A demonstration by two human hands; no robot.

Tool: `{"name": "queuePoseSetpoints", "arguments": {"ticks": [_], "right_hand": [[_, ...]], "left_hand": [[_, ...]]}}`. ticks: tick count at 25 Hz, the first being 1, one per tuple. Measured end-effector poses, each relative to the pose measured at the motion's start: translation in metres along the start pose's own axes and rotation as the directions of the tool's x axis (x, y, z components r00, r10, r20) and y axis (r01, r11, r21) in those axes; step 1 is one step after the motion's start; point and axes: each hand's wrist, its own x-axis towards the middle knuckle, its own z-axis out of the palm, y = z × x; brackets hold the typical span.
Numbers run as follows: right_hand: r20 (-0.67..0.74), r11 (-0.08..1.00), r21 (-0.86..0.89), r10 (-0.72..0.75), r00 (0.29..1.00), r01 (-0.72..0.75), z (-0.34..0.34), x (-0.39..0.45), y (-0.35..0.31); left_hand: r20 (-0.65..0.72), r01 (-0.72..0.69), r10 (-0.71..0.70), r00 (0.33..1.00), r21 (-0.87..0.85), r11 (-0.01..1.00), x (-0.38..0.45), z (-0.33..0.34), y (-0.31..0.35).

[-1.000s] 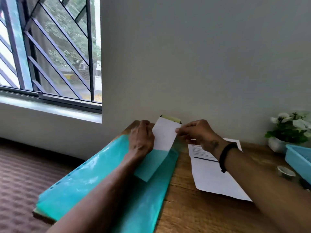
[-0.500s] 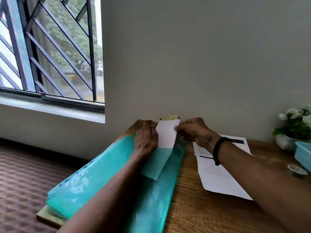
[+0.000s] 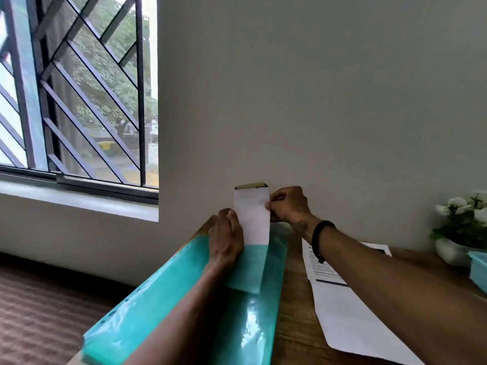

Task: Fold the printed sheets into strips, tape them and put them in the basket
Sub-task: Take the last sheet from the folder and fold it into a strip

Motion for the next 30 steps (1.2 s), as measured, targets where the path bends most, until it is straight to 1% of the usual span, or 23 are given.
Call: {"name": "queuePoseSetpoints", "arguments": {"ticks": [1,3,7,9,12,14,15,16,18,20,22,23,24,25,26,27,28,29,30], "right_hand": [[-0.010,1.000,0.025,0.017,1.000,-0.017,0.000,0.004,0.002],[-0.059,0.997,0.079,0.012,0.998,-0.007,-0.004,0.010,0.005],[-0.222,0.983,0.138,-0.085,0.971,0.118,-0.026,0.023,0.001],[-0.273,0.975,0.159,-0.106,0.956,0.154,-0.043,0.030,-0.009],[-0.331,0.956,0.227,-0.103,0.938,0.185,-0.070,0.037,-0.032],[-0.364,0.926,0.327,-0.059,0.929,0.187,-0.087,0.038,-0.049],[-0.355,0.899,0.402,-0.019,0.935,0.171,-0.094,0.035,-0.057],[-0.315,0.865,0.483,0.025,0.949,0.138,-0.100,0.029,-0.062],[-0.147,0.819,0.573,0.101,0.984,0.002,-0.105,0.007,-0.062],[0.035,0.825,0.541,0.173,0.984,-0.164,-0.100,-0.019,-0.046],[0.141,0.825,0.488,0.247,0.959,-0.284,-0.087,-0.043,-0.022],[0.177,0.824,0.468,0.268,0.947,-0.320,-0.079,-0.054,-0.009],[0.206,0.825,0.450,0.276,0.939,-0.341,-0.072,-0.065,0.002],[0.226,0.839,0.424,0.268,0.937,-0.342,-0.066,-0.073,0.010],[0.234,0.863,0.389,0.247,0.941,-0.323,-0.064,-0.079,0.016],[0.205,0.901,0.338,0.211,0.956,-0.271,-0.065,-0.083,0.023],[0.137,0.950,0.254,0.153,0.979,-0.184,-0.072,-0.084,0.029],[0.044,0.989,0.122,0.074,0.996,-0.079,-0.084,-0.083,0.035],[-0.043,0.999,-0.042,-0.006,0.999,0.004,-0.102,-0.083,0.044]], "left_hand": [[0.011,0.003,-0.003,1.000,0.013,1.000,0.000,0.001,0.000],[0.015,0.006,-0.007,1.000,0.032,0.999,0.001,0.001,0.001],[0.018,0.021,-0.021,1.000,0.004,1.000,-0.002,0.002,0.002],[0.030,0.038,-0.037,0.999,-0.031,0.999,-0.002,0.003,0.001],[0.018,0.024,-0.023,1.000,-0.066,0.998,-0.003,0.003,0.001],[-0.028,0.001,-0.004,1.000,-0.089,0.996,-0.001,0.002,0.002],[-0.069,-0.008,0.001,0.998,-0.098,0.995,0.002,0.000,0.004],[-0.120,-0.014,0.001,0.993,-0.107,0.994,0.004,-0.005,0.008],[-0.234,0.018,-0.048,0.971,-0.125,0.992,0.008,-0.019,0.018],[-0.336,0.093,-0.152,0.930,-0.184,0.978,0.013,-0.037,0.026],[-0.395,0.116,-0.209,0.895,-0.248,0.962,0.012,-0.051,0.032],[-0.409,0.089,-0.185,0.893,-0.242,0.966,0.009,-0.054,0.038],[-0.421,0.030,-0.111,0.900,-0.196,0.980,0.002,-0.052,0.045],[-0.400,-0.074,0.016,0.917,-0.128,0.989,-0.005,-0.045,0.055],[-0.326,-0.216,0.188,0.927,-0.054,0.975,-0.016,-0.035,0.065],[-0.205,-0.378,0.371,0.906,0.007,0.926,-0.028,-0.022,0.073],[-0.063,-0.519,0.521,0.851,0.046,0.854,-0.043,-0.009,0.081],[0.081,-0.604,0.600,0.796,0.052,0.795,-0.057,0.003,0.086],[0.210,-0.638,0.618,0.757,0.033,0.770,-0.071,0.015,0.087]]}}
